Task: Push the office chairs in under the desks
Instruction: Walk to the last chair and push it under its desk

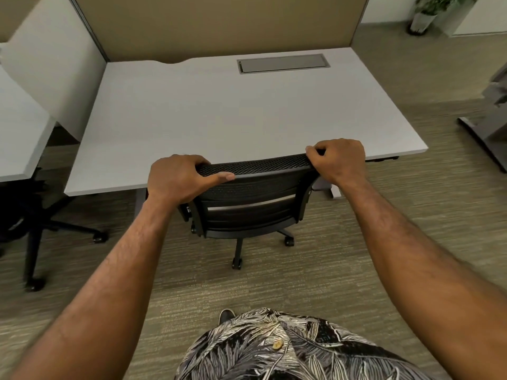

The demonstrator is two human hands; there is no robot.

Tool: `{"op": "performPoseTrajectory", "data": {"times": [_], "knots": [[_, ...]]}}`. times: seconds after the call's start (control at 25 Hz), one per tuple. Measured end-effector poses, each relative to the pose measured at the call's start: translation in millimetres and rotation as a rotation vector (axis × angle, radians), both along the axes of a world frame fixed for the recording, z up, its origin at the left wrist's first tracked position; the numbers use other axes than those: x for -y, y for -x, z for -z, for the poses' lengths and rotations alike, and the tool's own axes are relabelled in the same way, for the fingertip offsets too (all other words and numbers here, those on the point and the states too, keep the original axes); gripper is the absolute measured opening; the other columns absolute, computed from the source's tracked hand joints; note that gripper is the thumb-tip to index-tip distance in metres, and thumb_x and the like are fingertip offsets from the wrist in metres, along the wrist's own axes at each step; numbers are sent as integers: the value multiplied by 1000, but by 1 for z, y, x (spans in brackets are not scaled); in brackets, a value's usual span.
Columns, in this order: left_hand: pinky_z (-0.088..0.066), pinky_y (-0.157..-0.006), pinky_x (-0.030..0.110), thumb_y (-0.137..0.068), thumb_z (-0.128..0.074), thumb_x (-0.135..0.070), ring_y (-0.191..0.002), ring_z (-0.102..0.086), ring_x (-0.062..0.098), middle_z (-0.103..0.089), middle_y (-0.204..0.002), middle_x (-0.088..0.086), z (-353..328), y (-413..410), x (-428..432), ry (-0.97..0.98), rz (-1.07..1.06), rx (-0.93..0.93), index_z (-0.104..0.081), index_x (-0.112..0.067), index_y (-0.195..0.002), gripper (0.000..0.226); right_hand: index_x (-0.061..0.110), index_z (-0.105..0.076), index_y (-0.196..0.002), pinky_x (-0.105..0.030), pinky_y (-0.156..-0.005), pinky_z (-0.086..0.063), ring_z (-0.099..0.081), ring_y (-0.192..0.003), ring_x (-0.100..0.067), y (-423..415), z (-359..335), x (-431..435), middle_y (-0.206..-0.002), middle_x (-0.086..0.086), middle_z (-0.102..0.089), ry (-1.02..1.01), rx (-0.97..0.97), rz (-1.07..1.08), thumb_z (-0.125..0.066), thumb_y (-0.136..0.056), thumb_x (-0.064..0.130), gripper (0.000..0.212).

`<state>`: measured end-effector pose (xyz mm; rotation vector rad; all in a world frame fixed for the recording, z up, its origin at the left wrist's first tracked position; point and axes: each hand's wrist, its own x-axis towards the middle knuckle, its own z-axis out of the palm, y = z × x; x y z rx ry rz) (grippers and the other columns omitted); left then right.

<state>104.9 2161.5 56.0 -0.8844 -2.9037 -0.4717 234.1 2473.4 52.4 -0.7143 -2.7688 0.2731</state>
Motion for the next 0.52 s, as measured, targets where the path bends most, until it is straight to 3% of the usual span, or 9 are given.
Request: {"op": "performPoseTrajectory", "data": {"times": [0.08,0.24,0.4,0.52], "knots": [[-35,-67,30,-54,-28,-109,-93,-68,18,-76,-99,-9,0,11,-3,-17,14,-9,-74,-33,-109,104,26,-81,-95,-39,-87,-47,-64,-76,-20,11,0,-2,-81,3,-76,5,11,-8,-32,-91,59,59],[-37,-68,30,-55,-29,-108,-93,-68,18,-76,-100,-9,0,33,-11,-35,19,-12,-75,-32,-109,103,28,-80,-101,-44,-95,-46,-65,-82,-20,32,2,-10,-83,4,-76,14,11,-25,-38,-97,57,52],[-41,-69,31,-54,-31,-109,-93,-67,17,-75,-100,-9,1,50,-17,-18,14,19,-73,-32,-111,105,27,-80,-95,-42,-90,-45,-62,-75,-21,48,5,-17,-71,6,-69,-3,14,-19,-36,-95,58,54],[-38,-64,28,-53,-31,-109,-91,-67,16,-75,-97,-10,4,52,-17,-54,6,-16,-74,-32,-109,105,25,-80,-86,-40,-83,-43,-54,-63,-18,50,9,-19,-55,13,-51,-6,-30,-27,-35,-94,57,55]]}}
